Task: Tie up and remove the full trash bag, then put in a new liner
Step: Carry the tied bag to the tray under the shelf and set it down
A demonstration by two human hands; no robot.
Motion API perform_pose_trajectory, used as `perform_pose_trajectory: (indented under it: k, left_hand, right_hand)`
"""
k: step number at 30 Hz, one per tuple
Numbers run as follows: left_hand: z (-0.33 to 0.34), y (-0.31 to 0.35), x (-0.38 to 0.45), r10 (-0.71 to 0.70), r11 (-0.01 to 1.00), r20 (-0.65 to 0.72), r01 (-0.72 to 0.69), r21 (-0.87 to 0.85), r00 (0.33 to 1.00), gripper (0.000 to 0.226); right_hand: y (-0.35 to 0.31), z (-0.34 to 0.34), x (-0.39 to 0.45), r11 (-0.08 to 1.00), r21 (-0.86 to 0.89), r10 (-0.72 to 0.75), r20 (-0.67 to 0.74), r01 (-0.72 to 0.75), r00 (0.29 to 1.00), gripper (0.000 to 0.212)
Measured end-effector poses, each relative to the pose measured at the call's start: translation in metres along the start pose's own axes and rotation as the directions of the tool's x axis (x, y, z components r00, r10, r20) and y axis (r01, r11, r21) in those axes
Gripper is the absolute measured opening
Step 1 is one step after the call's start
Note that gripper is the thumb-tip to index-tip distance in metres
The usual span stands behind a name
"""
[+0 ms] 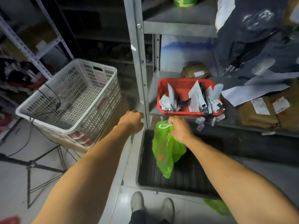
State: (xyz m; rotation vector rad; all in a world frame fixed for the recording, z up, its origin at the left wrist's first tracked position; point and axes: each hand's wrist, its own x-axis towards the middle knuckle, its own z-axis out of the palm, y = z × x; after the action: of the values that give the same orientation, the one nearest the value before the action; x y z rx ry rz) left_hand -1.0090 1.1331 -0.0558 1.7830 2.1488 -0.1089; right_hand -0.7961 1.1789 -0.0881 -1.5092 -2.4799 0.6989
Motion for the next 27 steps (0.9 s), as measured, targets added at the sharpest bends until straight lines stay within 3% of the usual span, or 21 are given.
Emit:
perform_pose_trajectory:
  k: [7, 12, 19, 27]
  left_hand:
    - [0.044, -0.024, 0.040, -0.051, 0.998, 0.043, 0.053, -0.032, 0.998, 0.041]
    - [0.078, -0.033, 0.055, -0.011, 0.998, 0.069, 0.015, -0.058, 0.998, 0.037]
    - [0.120, -0.048, 0.067, -0.035, 0.995, 0.086, 0.042, -0.087, 0.996, 0.033]
    - [0.147, -0.058, 0.067, -0.091, 0.993, 0.137, 0.101, -0.067, 0.986, 0.038]
  right_hand:
    - [0.016, 0.049, 0.043, 0.999, -0.045, 0.019, -0.011, -0.019, 1.000, 0.029]
    - [0.019, 0.086, 0.064, 0.995, -0.079, 0.057, -0.021, -0.058, 0.998, 0.027]
    - [0.022, 0.147, 0.049, 0.988, -0.055, 0.147, 0.044, -0.144, 0.988, 0.027]
    - [0.004, 0.180, 0.044, 0.997, -0.037, 0.068, 0.210, -0.062, 0.975, 0.023]
